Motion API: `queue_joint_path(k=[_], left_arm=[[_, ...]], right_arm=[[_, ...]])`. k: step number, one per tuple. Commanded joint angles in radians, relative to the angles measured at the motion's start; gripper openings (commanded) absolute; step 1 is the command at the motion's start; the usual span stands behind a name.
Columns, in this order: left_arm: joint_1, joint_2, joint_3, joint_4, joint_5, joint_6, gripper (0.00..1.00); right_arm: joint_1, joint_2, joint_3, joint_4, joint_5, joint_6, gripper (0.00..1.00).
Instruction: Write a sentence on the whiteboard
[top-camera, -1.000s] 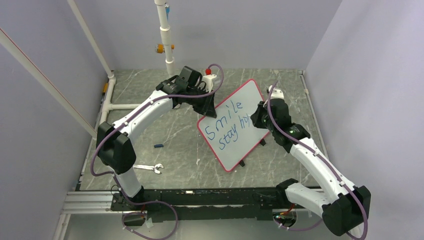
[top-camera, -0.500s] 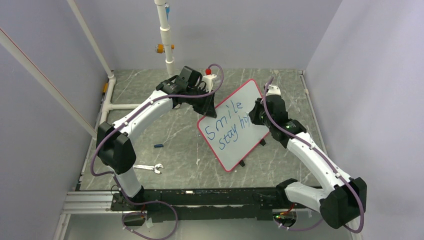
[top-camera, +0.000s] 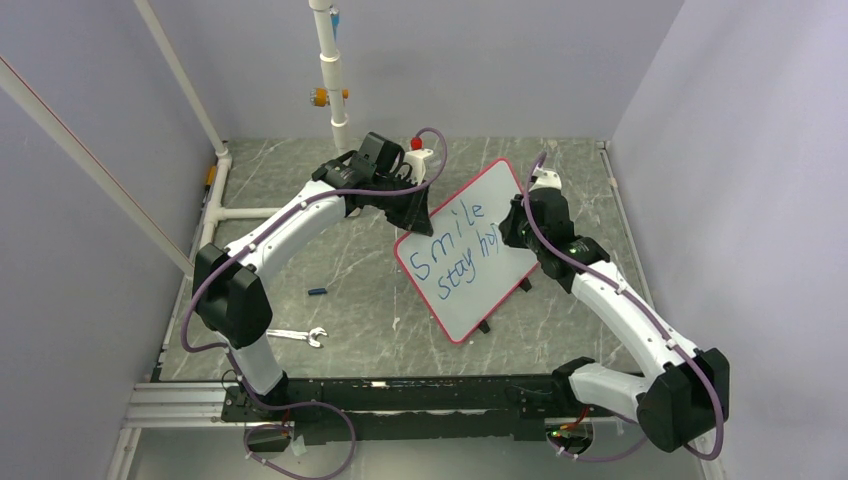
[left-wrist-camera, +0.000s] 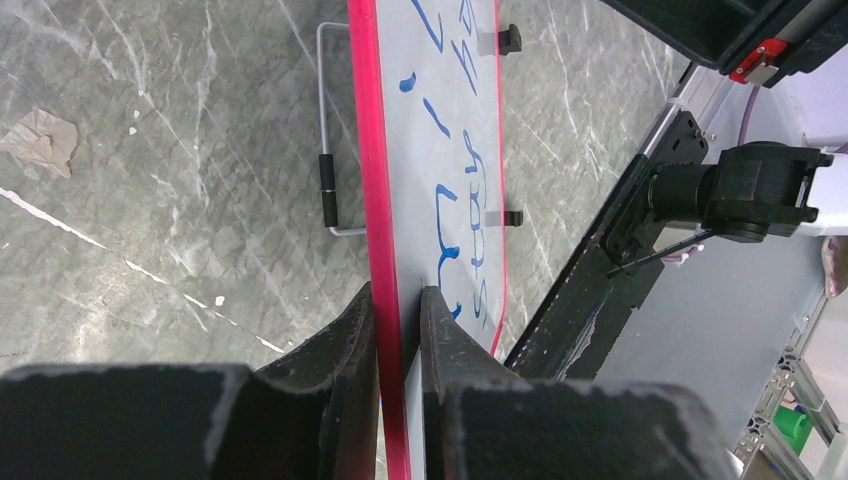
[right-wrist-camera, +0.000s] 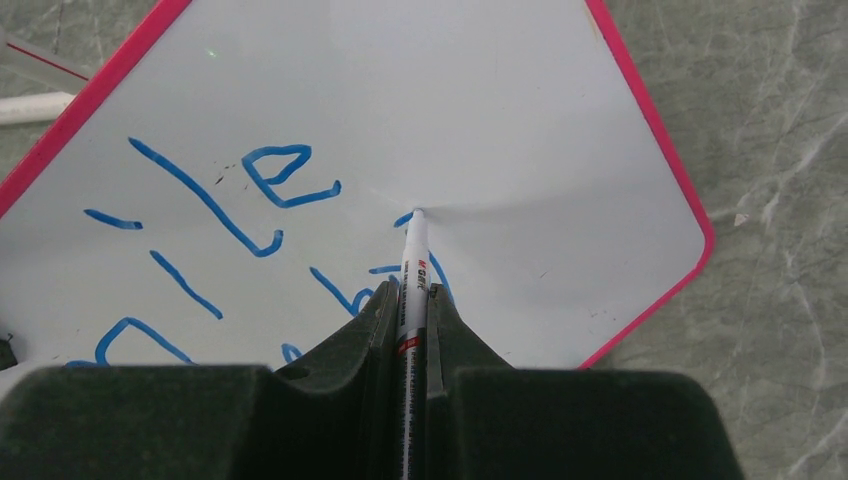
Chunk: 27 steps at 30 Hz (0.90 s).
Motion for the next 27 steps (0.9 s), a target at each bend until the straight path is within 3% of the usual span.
queue_joint_path(k=[1,27], left_arm=[[-0.03,-0.016,0.008,-0.012,-0.01,0.067,0.0],[-0.031,-0.029,0.01,-0.015,-0.014,0.069,0.0]], right_arm=[[-0.007,0.018,0.04,0.047,0.017,-0.004,0.0],[-0.014,-0.054,-0.081,0.026,-0.041,0.036,0.0]])
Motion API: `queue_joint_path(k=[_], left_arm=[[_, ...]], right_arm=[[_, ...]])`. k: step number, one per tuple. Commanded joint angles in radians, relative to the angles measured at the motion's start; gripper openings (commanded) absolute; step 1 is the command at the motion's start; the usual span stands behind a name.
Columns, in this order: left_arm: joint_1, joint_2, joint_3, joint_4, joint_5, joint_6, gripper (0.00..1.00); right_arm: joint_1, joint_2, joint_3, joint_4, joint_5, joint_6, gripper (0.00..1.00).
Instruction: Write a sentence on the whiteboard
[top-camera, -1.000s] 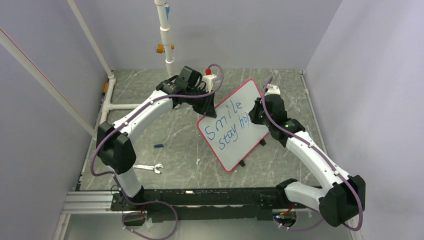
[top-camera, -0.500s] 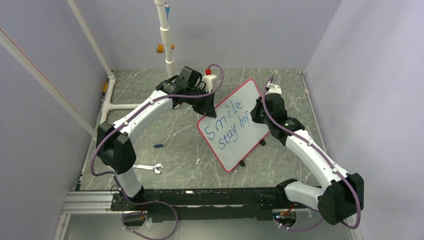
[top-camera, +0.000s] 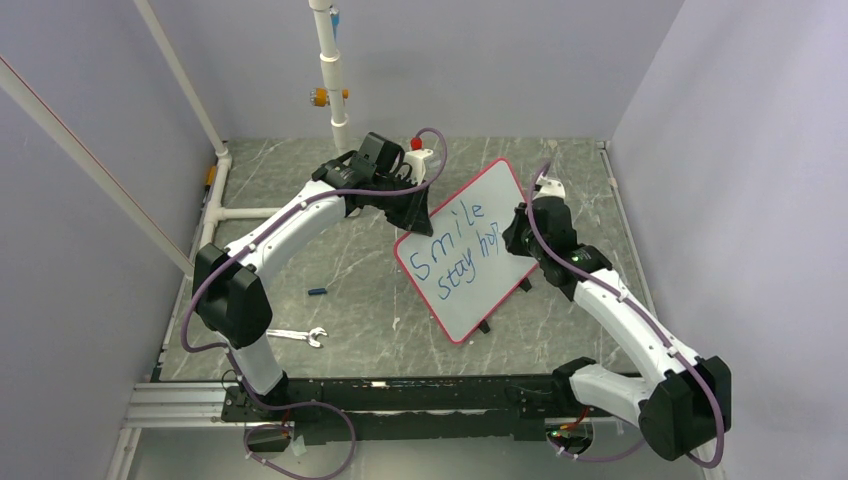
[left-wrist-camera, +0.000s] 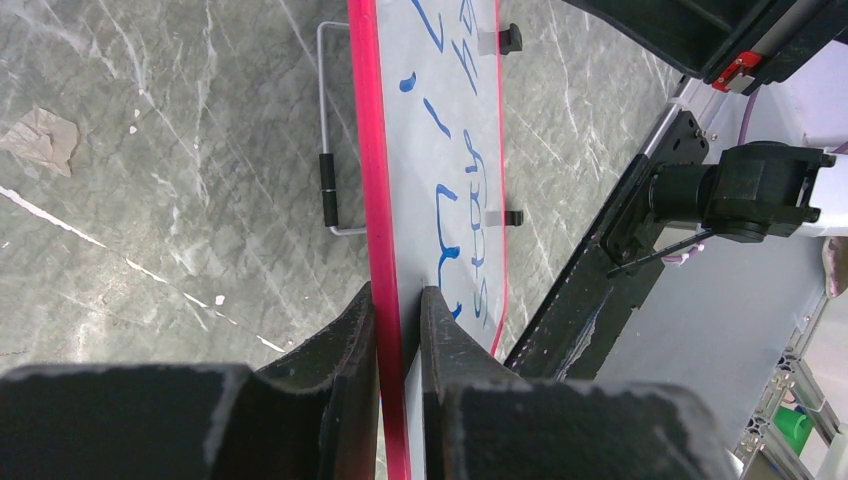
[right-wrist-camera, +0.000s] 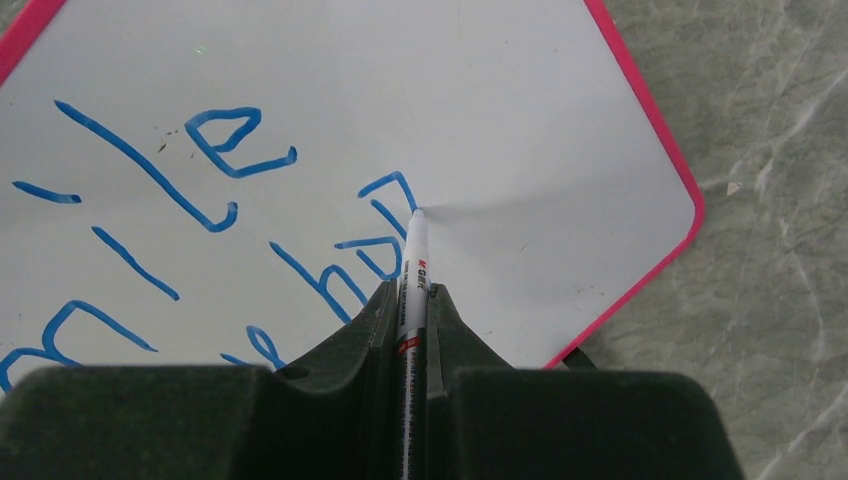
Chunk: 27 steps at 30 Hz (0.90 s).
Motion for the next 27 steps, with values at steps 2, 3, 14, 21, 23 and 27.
queue_joint_path(k=[2,3,14,21,23,27], left_arm=[[-0.03,-0.032,0.008,-0.014,-0.014,0.069,0.0],[-0.031,-0.033,0.008,-0.013,-0.012,0.069,0.0],[-0.03,-0.041,0.003,-0.011,-0.012,0.068,0.0],[-0.03,-0.044,0.003,-0.009,-0.009,0.068,0.0],[-0.03,-0.044,0.004,-0.01,-0.011,0.068,0.0],[-0.03,-0.044,0.003,-0.01,-0.012,0.069,0.0]], right_arm=[[0.0,-0.026,-0.019,0.015,-0.041,0.025,0.0],[0.0,-0.029,-0.02,0.014,-0.042,0.025,0.0],[0.0,-0.068,-0.004,0.006,-0.036,0.011,0.0],[-0.001,-0.127,0.038,-0.038,0.015,0.002,0.0],[-0.001,-0.136,0.046,-0.05,0.027,-0.002,0.0],[-0.004,-0.146,0.045,-0.063,0.062,-0.01,0.0]])
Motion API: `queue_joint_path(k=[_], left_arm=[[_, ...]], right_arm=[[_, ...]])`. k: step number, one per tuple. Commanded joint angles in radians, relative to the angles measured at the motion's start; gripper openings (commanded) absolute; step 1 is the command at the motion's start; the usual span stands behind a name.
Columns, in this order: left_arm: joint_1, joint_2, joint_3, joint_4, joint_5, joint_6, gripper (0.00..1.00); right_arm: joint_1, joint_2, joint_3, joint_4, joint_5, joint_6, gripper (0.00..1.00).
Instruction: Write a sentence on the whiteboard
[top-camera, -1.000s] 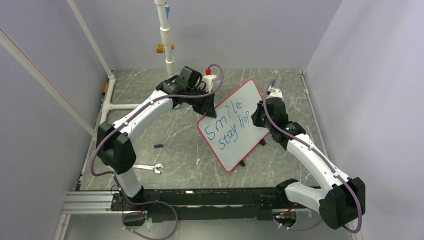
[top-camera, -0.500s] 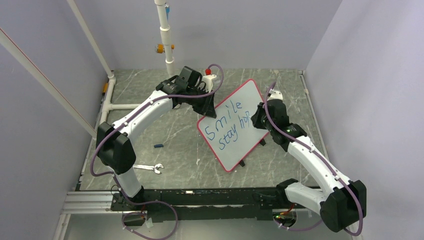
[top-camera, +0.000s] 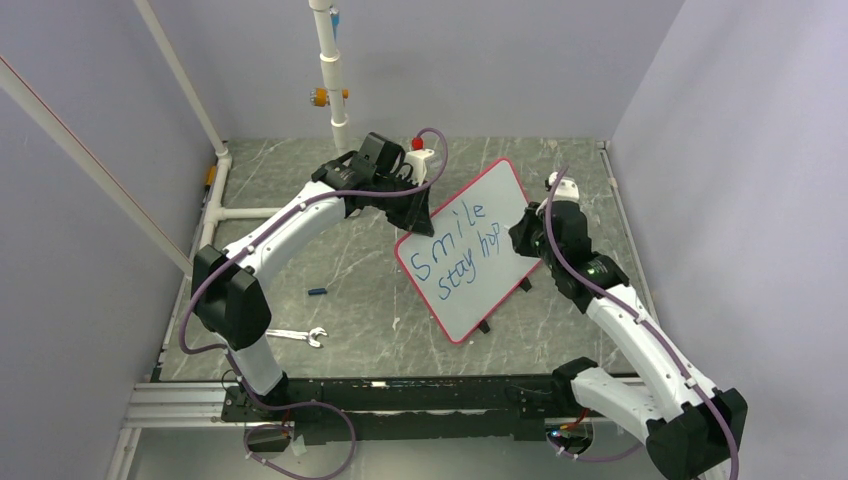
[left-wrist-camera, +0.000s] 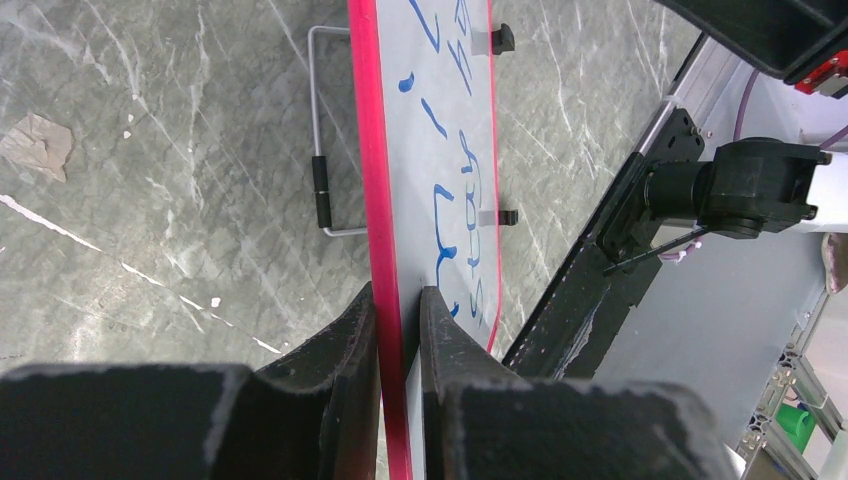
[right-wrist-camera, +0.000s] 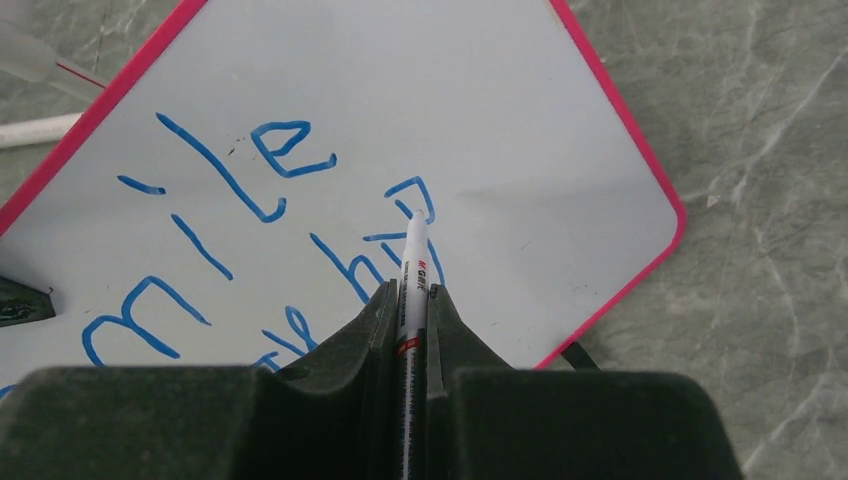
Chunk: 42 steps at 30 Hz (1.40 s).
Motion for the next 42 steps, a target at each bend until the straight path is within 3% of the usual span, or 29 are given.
queue_joint_path(k=[1,28,42], left_arm=[[-0.024,-0.034,0.002,-0.012,-0.013,0.068,0.0],[-0.024,-0.04,-0.003,-0.009,-0.009,0.068,0.0],[-0.023,-0.042,-0.005,-0.008,-0.008,0.068,0.0]], right_arm=[[-0.003,-0.023,0.039,-0.016,0.054,-0.014,0.0],[-0.103,-0.012,-0.076,0.093,-0.146,0.025,0.0],[-0.105,0.018,-0.103,0.119,-0.151,0.033,0.0]])
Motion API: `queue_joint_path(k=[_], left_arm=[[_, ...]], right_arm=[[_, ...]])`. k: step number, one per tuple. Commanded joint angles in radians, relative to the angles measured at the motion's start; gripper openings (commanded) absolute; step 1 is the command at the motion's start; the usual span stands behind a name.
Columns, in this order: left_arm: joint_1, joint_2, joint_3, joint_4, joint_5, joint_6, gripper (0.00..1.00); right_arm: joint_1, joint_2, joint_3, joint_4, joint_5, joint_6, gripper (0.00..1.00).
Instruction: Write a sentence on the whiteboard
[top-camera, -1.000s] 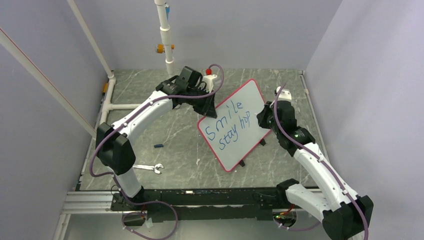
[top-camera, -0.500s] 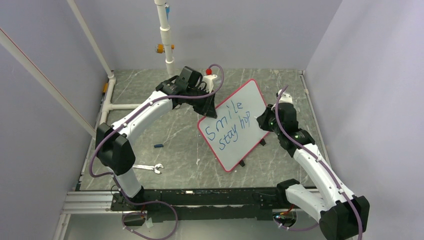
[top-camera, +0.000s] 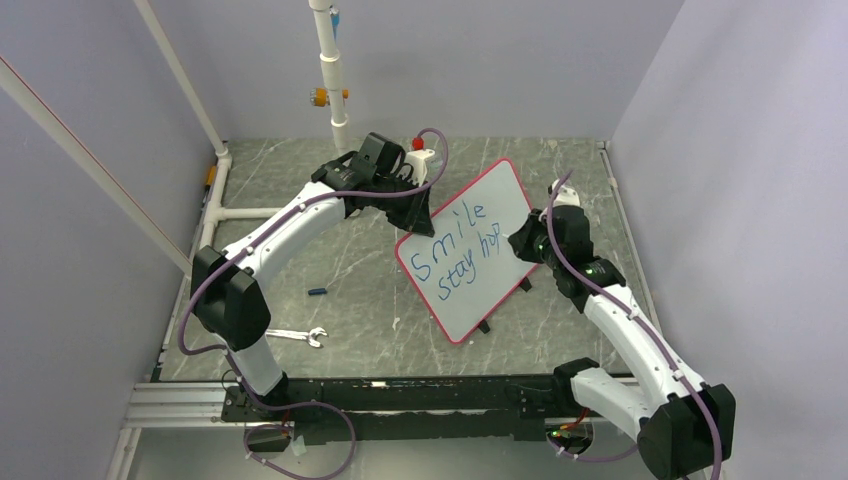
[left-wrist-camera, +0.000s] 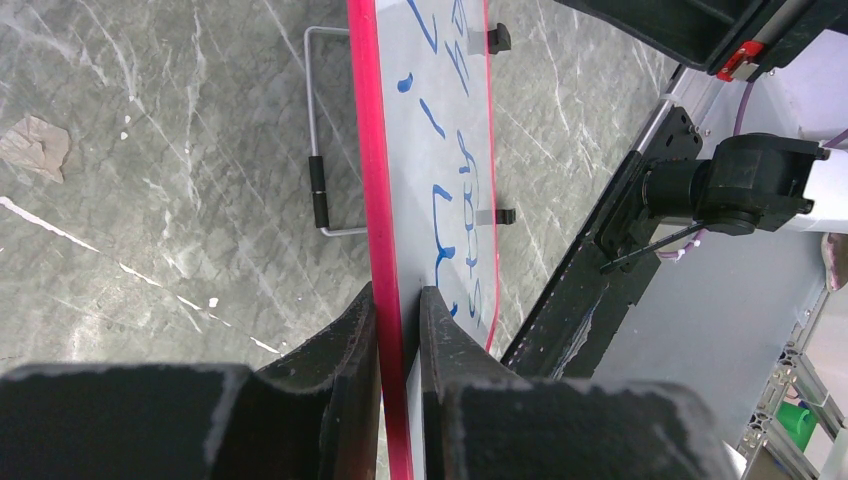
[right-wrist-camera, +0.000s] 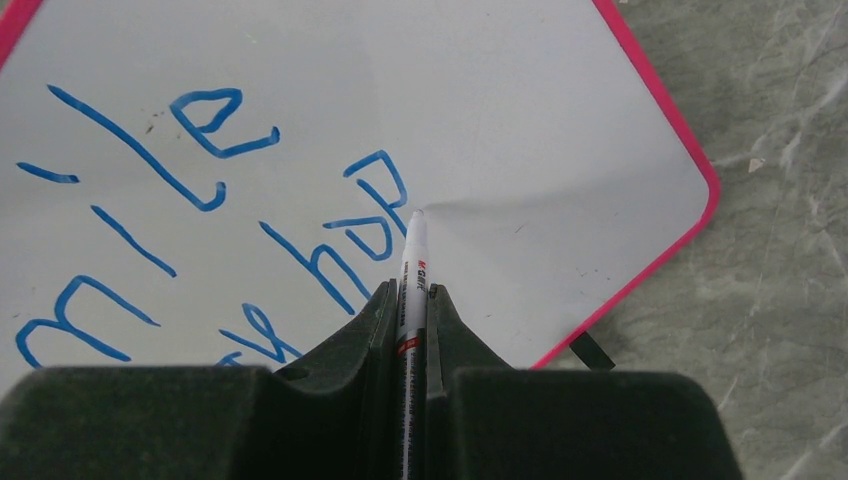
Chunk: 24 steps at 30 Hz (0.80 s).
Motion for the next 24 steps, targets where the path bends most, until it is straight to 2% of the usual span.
queue_joint_path(k=[1,11,24], left_arm=[[-0.019,-0.034,-0.006,-0.008,-0.008,0.067,0.0],[-0.02,-0.028,-0.004,-0.009,-0.009,0.067,0.0],[-0.02,-0.022,-0.004,-0.009,-0.008,0.067,0.0]], right_arm=[[-0.005,0.006,-0.018,0.053,-0.031,0.012,0.0],[-0.008,0.034,-0.046,0.08,-0.035,0.011,0.0],[-0.018,0.082,0.032,0.083,-0.008,-0.014,0.0]])
